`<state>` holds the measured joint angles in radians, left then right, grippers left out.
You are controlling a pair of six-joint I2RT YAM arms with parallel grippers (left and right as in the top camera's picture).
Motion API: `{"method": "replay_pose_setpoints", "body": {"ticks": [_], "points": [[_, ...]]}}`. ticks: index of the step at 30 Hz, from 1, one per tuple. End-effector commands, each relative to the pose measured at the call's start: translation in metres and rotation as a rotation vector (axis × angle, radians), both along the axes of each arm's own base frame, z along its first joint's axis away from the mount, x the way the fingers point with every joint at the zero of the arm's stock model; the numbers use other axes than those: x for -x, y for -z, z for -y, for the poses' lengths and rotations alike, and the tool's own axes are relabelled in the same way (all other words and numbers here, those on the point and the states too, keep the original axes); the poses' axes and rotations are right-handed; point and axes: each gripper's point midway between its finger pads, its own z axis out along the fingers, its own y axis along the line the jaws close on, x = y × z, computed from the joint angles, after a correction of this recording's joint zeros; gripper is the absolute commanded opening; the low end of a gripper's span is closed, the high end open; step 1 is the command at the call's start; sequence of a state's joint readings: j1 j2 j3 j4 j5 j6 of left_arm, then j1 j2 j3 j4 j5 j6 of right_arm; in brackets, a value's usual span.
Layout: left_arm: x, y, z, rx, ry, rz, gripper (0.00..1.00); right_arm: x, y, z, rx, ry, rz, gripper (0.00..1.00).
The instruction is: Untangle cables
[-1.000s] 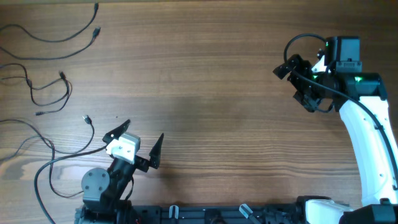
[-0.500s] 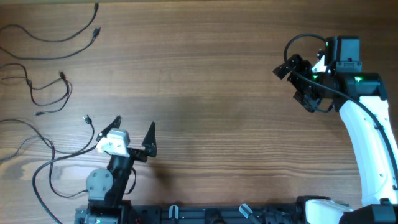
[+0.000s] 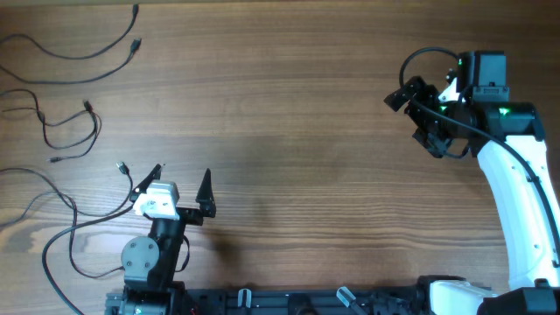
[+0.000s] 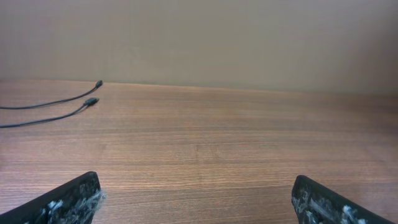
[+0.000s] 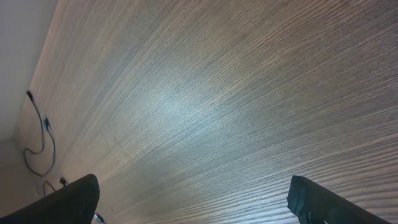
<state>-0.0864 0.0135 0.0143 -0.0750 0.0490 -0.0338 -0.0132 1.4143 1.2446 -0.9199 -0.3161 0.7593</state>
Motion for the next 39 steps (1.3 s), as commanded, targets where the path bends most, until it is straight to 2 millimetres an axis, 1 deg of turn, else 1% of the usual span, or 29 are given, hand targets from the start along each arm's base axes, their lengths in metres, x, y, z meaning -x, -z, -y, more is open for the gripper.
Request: {"method": "replay_pose_setpoints", "body": {"ticks": [1, 12, 17, 39], "points": [[-0.0004, 0.0029, -0.0044, -0.028, -0.021, 0.001, 1.0, -0.0006, -0.0054, 0.002, 0.008, 0.008, 0.016, 1.0], [-0.0004, 0.0028, -0.0046, -0.027, -0.022, 0.001, 1.0, -0.0006, -0.0054, 0.002, 0.008, 0.008, 0.016, 1.0], [-0.001, 0.0028, -0.012, -0.027, -0.052, 0.001, 1.0, -0.0006, -0.0054, 0.002, 0.008, 0.008, 0.016, 1.0], [-0.0011, 0.0023, -0.0119, -0.027, -0.052, 0.003, 1.0, -0.0007, -0.005, 0.002, 0.008, 0.008, 0.015, 1.0]]}}
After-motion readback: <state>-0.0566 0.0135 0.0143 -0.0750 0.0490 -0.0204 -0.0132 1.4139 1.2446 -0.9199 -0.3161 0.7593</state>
